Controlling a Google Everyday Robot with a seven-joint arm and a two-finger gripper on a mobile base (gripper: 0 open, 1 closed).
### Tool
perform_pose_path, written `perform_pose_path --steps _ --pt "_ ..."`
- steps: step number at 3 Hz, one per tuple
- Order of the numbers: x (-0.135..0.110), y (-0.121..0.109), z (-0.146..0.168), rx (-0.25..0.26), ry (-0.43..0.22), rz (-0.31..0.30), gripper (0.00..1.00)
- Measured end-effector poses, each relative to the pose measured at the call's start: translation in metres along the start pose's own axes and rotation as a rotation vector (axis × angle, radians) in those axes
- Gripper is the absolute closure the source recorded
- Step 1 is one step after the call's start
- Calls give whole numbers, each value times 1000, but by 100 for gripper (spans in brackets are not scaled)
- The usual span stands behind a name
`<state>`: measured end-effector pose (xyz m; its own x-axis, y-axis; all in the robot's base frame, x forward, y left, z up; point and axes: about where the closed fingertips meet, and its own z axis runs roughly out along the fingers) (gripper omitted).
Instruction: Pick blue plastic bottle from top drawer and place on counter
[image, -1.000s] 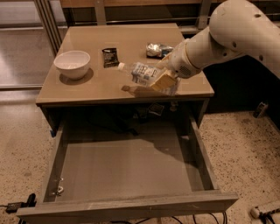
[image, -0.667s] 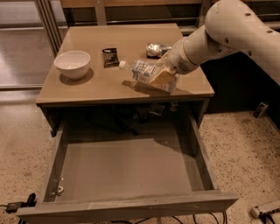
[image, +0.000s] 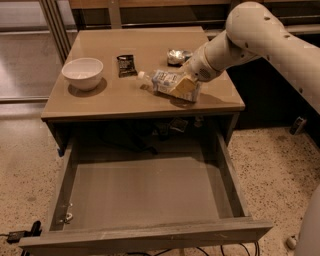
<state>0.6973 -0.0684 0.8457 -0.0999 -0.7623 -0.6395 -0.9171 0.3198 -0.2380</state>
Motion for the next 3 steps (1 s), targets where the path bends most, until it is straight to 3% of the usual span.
perform_pose_path --steps 1,2,3 --pt "0 -5 10 -4 13 1 100" --pt "-1 -5 9 -4 13 1 86" --pt "-1 -5 9 -4 13 1 63"
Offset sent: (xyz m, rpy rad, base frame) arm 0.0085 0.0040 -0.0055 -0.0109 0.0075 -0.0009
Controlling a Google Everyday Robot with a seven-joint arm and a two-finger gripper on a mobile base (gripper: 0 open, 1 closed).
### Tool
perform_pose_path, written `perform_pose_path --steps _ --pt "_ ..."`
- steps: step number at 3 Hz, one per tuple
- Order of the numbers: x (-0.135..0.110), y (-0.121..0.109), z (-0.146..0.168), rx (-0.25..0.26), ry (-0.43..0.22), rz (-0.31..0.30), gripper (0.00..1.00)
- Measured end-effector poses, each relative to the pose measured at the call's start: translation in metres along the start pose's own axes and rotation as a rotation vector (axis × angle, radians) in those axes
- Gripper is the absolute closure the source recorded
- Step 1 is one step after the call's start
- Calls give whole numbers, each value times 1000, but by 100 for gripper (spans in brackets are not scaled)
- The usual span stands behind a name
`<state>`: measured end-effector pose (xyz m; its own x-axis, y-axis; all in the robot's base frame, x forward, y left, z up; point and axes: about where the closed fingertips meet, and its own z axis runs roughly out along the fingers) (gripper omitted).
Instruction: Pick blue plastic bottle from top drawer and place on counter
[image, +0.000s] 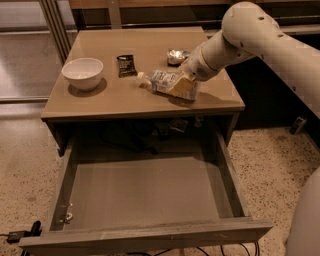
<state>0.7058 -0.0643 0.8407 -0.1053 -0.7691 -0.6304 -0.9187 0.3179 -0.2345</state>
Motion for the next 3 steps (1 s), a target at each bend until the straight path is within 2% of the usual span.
perform_pose_path --steps 2,3 --pt "0 0 0 0 0 0 16" --pt "0 0 0 0 0 0 0"
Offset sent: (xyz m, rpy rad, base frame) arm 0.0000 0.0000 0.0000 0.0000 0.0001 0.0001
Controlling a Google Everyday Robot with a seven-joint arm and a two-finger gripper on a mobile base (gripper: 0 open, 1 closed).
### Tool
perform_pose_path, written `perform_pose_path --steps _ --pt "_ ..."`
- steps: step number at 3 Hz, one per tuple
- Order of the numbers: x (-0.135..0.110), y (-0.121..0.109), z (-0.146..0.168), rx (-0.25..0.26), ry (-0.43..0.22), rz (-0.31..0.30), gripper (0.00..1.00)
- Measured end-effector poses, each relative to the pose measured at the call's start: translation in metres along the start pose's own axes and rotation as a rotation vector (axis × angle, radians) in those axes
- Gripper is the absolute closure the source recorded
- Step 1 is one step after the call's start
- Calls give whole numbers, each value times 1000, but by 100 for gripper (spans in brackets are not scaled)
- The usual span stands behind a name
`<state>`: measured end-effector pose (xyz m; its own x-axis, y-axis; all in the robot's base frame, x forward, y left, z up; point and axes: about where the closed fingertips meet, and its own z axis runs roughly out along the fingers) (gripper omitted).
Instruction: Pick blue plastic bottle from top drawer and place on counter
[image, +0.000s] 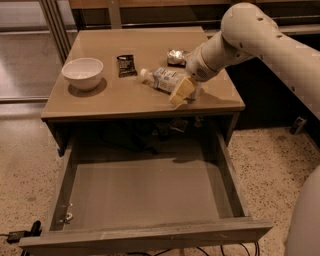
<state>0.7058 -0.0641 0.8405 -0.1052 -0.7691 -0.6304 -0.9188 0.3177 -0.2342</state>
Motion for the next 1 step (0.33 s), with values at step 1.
perform_pose_path --steps 1 --pt "0 0 0 0 0 0 0"
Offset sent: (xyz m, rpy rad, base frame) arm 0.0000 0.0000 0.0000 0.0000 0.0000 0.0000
